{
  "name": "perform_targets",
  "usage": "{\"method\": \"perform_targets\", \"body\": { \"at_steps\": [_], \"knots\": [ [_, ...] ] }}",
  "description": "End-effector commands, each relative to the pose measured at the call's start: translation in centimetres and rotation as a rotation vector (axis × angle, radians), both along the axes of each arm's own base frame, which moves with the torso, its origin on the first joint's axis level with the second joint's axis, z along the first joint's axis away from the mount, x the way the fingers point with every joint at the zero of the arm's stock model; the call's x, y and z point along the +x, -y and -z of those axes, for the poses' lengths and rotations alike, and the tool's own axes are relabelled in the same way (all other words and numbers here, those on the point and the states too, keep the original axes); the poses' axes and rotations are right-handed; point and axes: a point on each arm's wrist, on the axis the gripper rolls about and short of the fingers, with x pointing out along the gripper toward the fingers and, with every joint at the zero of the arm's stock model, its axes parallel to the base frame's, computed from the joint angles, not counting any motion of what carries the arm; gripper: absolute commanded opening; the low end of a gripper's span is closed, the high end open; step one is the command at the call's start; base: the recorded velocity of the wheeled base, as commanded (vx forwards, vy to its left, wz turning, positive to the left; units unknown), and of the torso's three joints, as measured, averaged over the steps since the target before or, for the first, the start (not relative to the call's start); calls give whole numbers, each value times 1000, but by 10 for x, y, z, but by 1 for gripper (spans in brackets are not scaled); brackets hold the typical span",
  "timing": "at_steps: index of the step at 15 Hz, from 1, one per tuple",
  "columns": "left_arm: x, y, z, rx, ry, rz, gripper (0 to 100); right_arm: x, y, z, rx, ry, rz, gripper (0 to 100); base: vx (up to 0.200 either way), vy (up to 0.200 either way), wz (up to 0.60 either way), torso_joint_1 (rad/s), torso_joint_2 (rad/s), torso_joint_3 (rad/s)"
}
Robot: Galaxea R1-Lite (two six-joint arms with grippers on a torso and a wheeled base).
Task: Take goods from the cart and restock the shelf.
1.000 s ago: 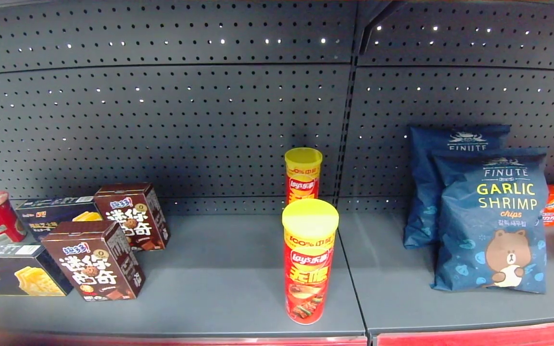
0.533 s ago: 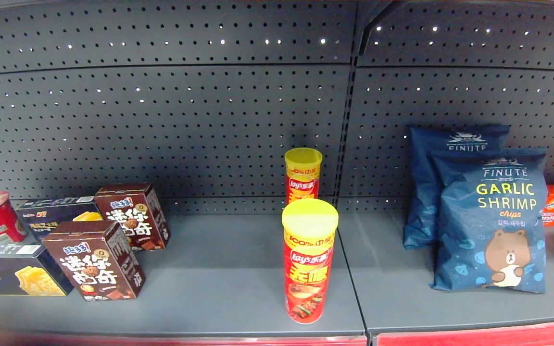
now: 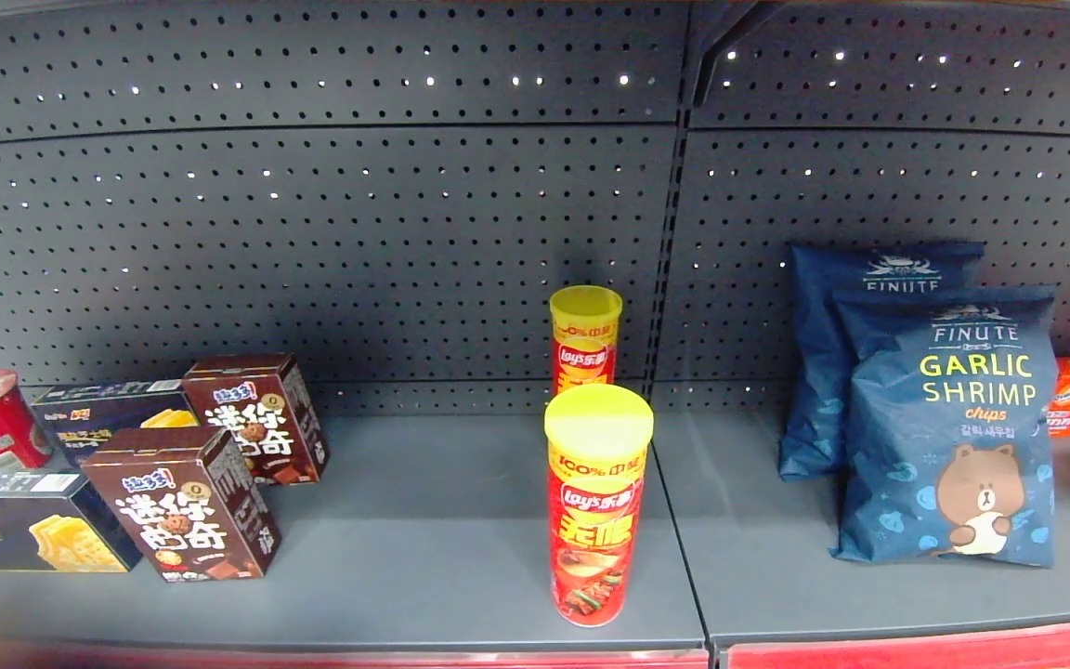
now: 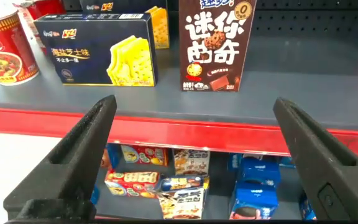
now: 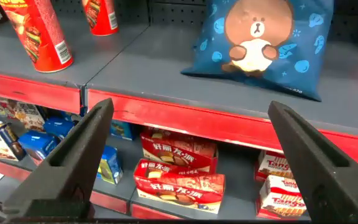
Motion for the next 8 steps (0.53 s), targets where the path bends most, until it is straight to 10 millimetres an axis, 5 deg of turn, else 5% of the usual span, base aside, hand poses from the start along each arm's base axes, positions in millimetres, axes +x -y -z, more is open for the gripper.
{"method": "perform_targets", "body": {
  "at_steps": [1, 3, 5, 8],
  "knots": [
    [0, 0, 0, 0, -5, -1, 100, 0, 0, 0, 0, 0, -1, 100, 0, 0, 0, 0, 0, 0],
    [0, 0, 0, 0, -5, 1, 100, 2, -1, 0, -9, -28, 17, 100, 0, 0, 0, 0, 0, 0],
    [0, 0, 0, -2, -4, 8, 100, 9, -6, -2, -28, -133, 238, 100, 0, 0, 0, 0, 0, 0],
    [1, 0, 0, -4, -4, 19, 100, -1, -7, 0, -1, -7, 312, 100, 0, 0, 0, 0, 0, 0]
  ]
}}
